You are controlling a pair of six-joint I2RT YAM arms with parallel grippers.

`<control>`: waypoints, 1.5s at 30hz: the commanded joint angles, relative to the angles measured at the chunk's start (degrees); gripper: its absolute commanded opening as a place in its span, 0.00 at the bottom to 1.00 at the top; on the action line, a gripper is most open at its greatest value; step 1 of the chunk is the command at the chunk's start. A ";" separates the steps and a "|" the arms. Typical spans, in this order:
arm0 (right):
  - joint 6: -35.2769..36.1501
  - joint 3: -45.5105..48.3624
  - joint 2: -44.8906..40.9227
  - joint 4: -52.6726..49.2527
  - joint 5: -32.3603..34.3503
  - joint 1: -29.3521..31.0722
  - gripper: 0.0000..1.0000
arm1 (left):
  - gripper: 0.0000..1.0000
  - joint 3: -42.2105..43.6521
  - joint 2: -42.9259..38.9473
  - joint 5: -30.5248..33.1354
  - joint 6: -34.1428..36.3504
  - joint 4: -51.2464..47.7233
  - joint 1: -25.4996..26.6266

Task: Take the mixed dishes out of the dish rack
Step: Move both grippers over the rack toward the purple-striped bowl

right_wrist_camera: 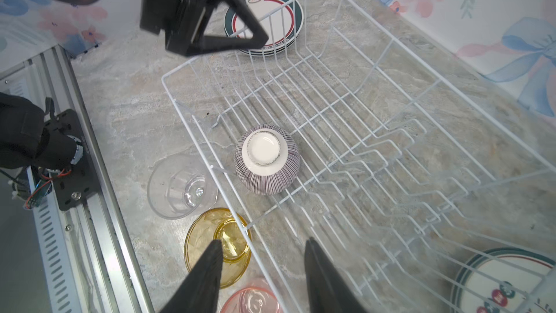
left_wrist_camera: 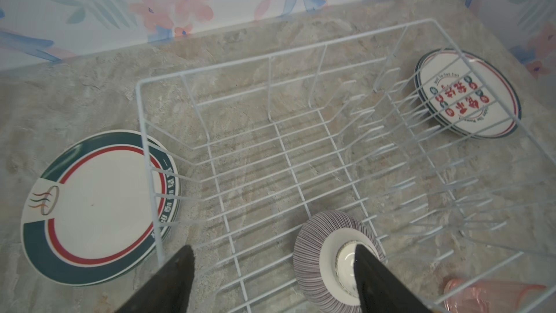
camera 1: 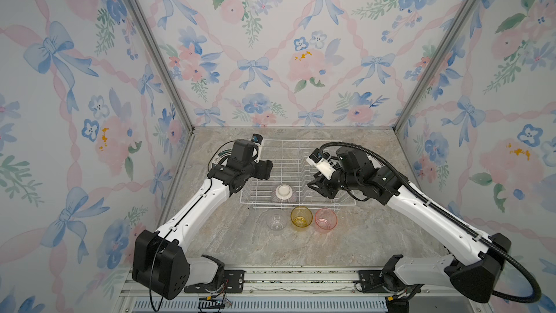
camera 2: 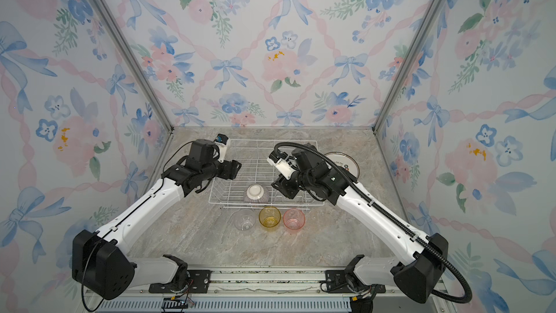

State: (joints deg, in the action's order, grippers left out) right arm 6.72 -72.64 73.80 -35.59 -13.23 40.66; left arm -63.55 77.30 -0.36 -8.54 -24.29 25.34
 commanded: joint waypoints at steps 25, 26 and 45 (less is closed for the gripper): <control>-9.76 12.35 -2.34 17.83 -12.69 -12.79 0.47 | 0.80 -9.39 18.23 4.69 -4.56 -15.43 14.08; -9.78 12.58 -2.37 18.09 -12.78 -12.94 0.47 | 0.80 -9.64 18.77 4.30 -4.48 -15.39 14.14; -10.67 14.52 -2.17 20.53 -14.53 -14.62 0.47 | 0.61 -10.98 22.40 1.94 -3.77 -15.43 13.25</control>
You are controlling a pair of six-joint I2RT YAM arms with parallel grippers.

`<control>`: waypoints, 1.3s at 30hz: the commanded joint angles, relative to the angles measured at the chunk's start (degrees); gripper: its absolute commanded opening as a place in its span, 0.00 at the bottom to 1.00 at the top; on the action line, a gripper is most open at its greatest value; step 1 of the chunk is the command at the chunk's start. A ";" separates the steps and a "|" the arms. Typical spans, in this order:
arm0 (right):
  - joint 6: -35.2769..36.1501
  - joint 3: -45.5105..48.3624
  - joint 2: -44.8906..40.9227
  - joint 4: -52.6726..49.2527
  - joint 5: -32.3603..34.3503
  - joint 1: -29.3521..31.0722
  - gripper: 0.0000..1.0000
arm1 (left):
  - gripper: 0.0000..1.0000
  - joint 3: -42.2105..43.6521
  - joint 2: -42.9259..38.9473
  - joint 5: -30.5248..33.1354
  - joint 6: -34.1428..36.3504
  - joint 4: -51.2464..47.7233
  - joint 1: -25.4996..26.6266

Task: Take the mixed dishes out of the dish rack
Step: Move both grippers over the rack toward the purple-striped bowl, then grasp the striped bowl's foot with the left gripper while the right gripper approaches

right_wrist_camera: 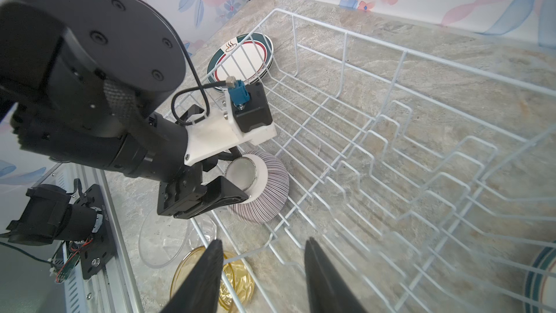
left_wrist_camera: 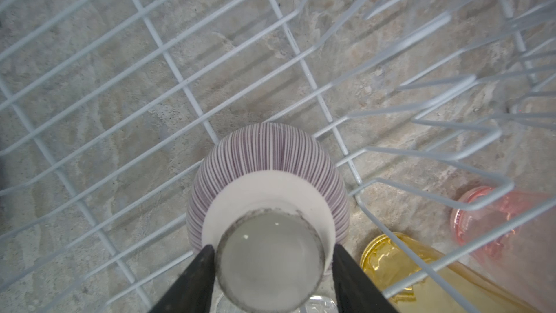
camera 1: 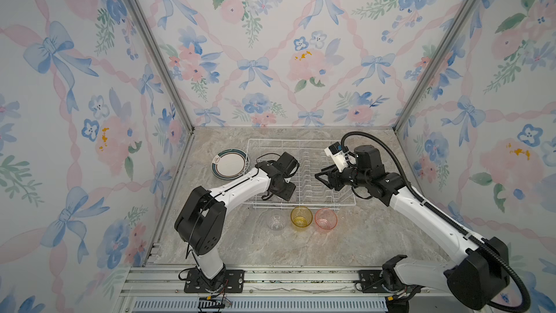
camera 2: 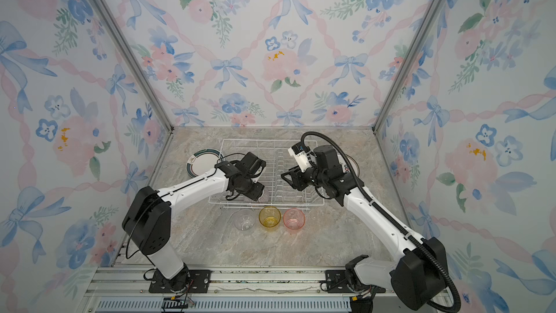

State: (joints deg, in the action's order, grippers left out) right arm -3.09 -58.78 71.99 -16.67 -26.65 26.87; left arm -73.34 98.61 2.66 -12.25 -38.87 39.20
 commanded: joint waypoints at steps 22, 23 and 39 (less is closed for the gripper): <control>-2.09 -0.10 3.66 3.43 -3.01 -1.06 0.46 | 0.42 -0.57 2.00 -0.98 0.91 -0.76 -2.72; -2.16 -0.11 3.78 3.45 -2.98 -1.05 0.46 | 0.42 -0.58 2.07 -0.96 0.96 -0.72 -2.86; -2.00 -0.74 4.33 2.60 -3.10 -1.02 0.46 | 0.24 -1.52 3.27 -1.11 1.85 -0.68 -4.45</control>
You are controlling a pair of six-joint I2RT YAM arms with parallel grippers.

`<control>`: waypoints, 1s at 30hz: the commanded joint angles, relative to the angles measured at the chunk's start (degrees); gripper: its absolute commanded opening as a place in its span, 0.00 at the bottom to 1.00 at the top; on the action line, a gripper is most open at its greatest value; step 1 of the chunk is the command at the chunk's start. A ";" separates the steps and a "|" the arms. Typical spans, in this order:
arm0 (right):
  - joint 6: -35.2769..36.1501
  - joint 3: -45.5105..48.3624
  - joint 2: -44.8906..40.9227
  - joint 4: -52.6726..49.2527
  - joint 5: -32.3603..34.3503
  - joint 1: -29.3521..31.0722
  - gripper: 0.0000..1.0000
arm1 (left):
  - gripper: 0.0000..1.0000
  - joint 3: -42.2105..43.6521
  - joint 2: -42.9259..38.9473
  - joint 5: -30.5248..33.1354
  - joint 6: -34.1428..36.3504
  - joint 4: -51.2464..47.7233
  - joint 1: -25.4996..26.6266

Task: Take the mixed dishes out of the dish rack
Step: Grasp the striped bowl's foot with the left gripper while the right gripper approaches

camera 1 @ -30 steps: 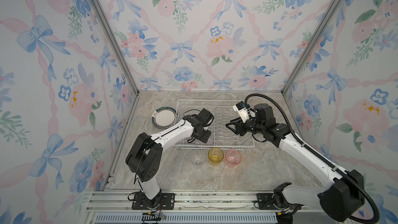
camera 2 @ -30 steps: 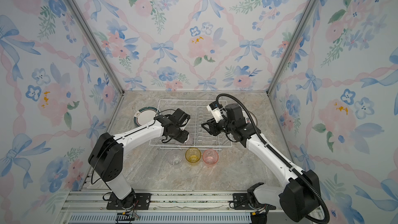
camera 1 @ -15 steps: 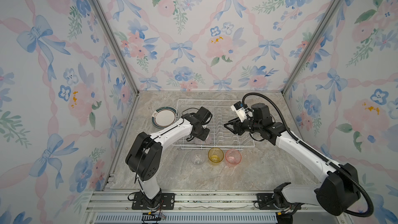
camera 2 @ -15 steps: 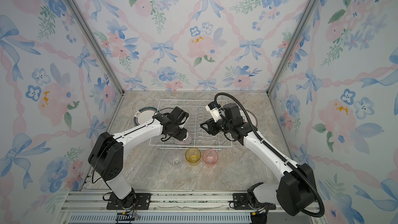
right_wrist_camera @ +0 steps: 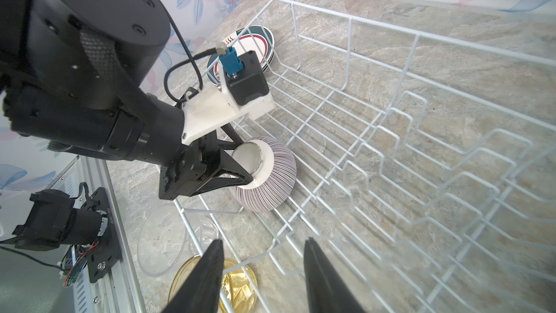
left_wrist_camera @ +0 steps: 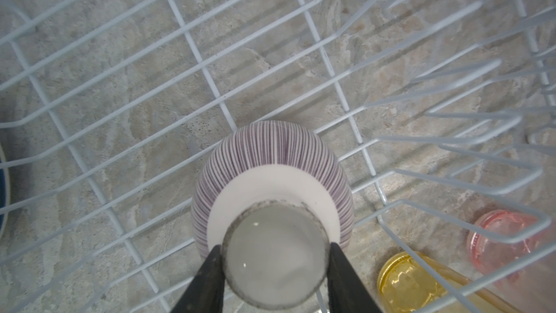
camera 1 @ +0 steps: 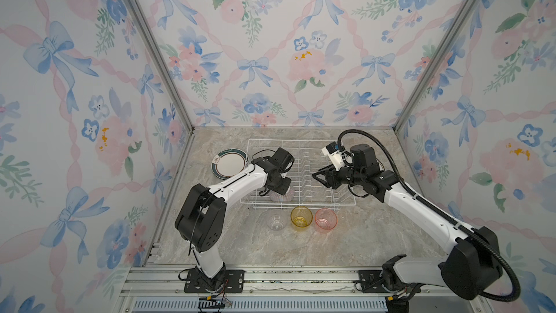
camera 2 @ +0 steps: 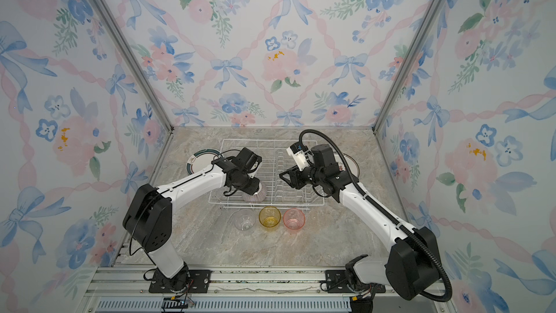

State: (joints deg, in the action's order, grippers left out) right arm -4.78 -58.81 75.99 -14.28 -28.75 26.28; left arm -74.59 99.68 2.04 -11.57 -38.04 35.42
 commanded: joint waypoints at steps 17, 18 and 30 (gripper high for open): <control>-12.65 0.10 9.88 6.98 -16.32 -0.61 0.48 | 0.06 -2.23 -0.02 -0.77 2.40 -1.22 -2.48; -13.78 0.45 10.56 7.86 -16.41 -0.70 0.48 | 0.06 -2.32 -0.26 -0.97 2.48 -1.09 -2.62; -19.72 0.98 15.58 10.24 -20.47 -0.95 0.50 | 0.04 -0.85 -4.53 -8.91 2.79 3.36 -5.08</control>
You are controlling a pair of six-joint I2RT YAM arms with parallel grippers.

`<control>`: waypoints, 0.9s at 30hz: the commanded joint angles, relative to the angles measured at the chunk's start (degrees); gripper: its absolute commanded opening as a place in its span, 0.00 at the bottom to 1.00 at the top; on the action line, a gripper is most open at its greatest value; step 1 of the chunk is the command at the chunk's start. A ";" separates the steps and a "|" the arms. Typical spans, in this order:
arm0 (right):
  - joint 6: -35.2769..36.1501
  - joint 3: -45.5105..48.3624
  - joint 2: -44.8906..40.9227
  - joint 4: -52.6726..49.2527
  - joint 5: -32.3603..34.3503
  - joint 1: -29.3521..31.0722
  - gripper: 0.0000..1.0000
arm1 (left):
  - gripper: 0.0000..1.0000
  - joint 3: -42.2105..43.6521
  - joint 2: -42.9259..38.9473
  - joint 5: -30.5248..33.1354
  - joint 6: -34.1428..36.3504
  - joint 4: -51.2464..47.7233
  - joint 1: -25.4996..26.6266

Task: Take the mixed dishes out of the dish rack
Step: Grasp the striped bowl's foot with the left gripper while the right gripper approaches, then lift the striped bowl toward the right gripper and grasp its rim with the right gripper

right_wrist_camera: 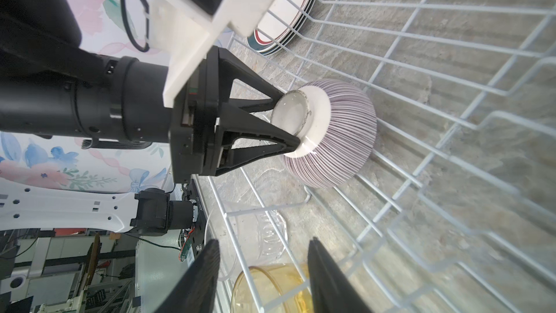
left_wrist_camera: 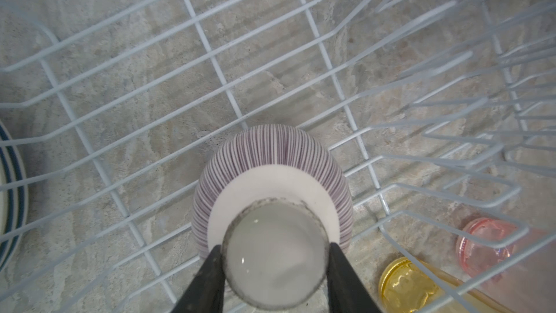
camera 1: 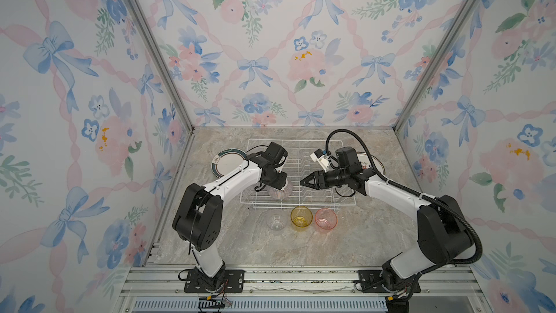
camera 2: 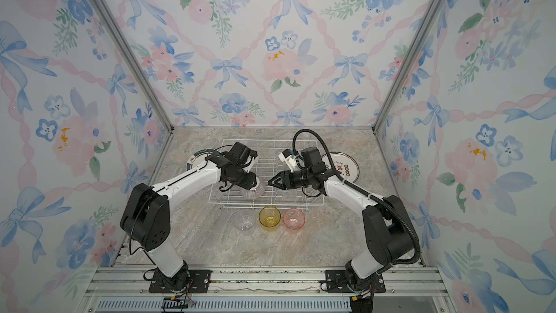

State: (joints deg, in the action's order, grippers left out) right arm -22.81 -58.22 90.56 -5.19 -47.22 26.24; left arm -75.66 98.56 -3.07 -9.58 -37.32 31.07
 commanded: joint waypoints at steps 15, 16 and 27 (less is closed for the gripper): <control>-4.39 1.77 2.03 4.31 -4.69 -2.26 0.51 | 0.03 2.71 -8.21 -12.07 -0.07 7.99 -3.69; -4.59 1.85 2.02 4.68 -4.93 -2.28 0.51 | 0.03 2.71 -8.46 -12.66 -0.16 8.26 -3.82; -8.97 3.71 2.13 12.04 -7.42 -3.23 0.50 | 0.03 3.27 -11.63 -18.68 -1.57 12.37 -5.57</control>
State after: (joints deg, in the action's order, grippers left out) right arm -29.80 -55.61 92.07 2.94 -52.56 23.64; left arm -72.95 89.34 -18.02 -10.33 -28.75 26.17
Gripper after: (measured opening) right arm 0.501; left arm 0.451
